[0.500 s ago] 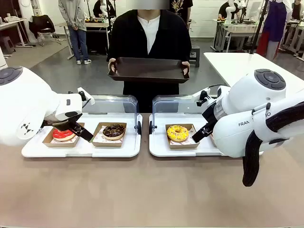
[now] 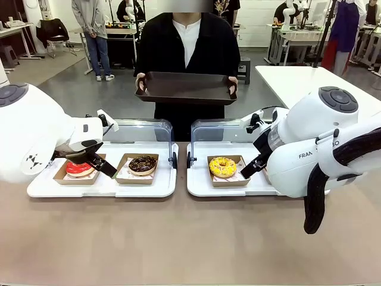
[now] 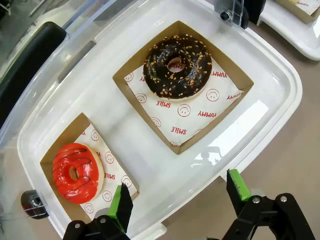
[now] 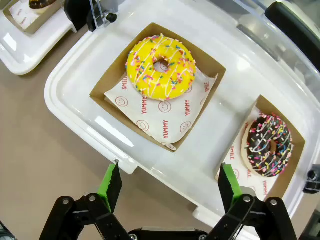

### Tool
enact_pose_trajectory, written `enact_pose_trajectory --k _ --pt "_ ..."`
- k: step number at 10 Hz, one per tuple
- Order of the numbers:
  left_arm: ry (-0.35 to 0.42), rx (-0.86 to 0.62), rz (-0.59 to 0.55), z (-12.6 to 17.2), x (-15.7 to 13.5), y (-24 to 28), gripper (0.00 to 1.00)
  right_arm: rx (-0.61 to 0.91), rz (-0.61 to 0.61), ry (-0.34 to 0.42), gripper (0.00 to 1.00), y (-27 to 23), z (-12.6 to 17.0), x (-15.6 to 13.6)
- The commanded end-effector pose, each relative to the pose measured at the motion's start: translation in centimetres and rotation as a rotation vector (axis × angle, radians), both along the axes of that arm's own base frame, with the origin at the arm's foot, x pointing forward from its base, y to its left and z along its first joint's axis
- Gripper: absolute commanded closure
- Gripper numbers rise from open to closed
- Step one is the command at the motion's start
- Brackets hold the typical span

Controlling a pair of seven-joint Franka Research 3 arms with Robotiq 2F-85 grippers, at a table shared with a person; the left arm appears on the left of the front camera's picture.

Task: Provide the desired donut to the person.
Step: Pick up and lift the Paper togo box containing the Donut pointed at by the person.

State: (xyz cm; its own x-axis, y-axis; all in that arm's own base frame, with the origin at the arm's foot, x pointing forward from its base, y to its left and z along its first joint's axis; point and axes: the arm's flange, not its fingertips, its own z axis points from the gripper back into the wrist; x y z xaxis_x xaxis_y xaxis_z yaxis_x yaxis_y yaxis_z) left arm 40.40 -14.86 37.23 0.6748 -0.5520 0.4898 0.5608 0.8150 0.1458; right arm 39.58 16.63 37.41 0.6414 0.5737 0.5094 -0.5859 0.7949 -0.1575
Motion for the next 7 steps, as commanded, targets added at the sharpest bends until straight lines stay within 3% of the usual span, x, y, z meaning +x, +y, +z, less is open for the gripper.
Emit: enact_pose_trajectory --k 1,7 --pt "0.000 0.000 0.000 -0.01 -0.01 0.00 0.00 0.000 0.000 0.000 0.00 0.01 0.00 0.00" --pt "0.000 0.000 0.000 -0.01 -0.01 0.00 0.00 0.000 0.000 0.000 0.00 0.01 0.00 0.00"
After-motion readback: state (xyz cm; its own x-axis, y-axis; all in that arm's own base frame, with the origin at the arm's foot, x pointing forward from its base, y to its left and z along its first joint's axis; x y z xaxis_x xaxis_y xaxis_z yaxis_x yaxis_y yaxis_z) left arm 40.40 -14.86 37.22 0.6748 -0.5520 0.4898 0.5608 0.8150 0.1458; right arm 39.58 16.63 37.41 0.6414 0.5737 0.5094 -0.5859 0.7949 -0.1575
